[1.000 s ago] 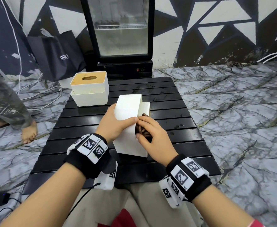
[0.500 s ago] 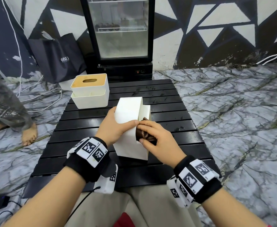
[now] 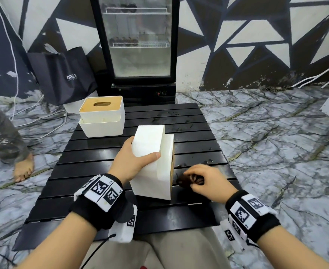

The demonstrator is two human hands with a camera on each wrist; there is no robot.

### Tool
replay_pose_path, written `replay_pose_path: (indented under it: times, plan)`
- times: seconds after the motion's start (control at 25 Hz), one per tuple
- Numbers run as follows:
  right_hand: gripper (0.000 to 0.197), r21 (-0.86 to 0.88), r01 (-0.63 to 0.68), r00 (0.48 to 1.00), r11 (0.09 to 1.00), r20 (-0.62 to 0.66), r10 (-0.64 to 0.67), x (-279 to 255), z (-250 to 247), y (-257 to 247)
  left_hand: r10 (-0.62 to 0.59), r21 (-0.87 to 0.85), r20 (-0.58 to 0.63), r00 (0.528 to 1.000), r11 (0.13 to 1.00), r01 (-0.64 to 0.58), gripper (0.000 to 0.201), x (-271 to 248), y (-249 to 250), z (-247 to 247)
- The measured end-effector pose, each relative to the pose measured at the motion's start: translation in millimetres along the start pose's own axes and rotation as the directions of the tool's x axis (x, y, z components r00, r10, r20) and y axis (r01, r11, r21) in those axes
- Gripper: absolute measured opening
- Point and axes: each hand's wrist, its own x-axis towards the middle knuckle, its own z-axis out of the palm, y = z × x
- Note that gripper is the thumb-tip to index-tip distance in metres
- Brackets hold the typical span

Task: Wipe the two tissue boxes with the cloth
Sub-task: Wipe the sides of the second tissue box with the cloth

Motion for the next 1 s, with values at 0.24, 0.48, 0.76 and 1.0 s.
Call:
replay_pose_path:
  times: [0.24,0.48,0.76,1.0]
  plan:
    - [0.041,-0.130,-0.043,0.978,0.991,0.196,0.068,-0.3,10.8,13.7,-0.011,-0.016,0.052,0.999,1.000,0.012,0.096,1.3,-0.9,-5.2]
    - [0.037,-0.124,-0.040,0.994,0.992,0.096,0.052,-3.3,-5.6,-2.7,-0.027,-0.111,0.067,0.997,0.993,0.034,0.045,14.6,2.9,-33.1]
    - [0.037,0.077,0.283,0.943,0.956,-0.206,-0.263,7.5,12.6,-81.7,0.077,0.108,0.169,0.983,0.990,-0.096,0.038,46.8,-10.3,-46.1]
    - [0.035,0.012,0.204,0.947,0.979,-0.256,-0.195,6.7,13.0,-69.1,0.154,0.282,0.164,0.974,0.939,-0.196,0.036,42.3,-18.1,-53.8]
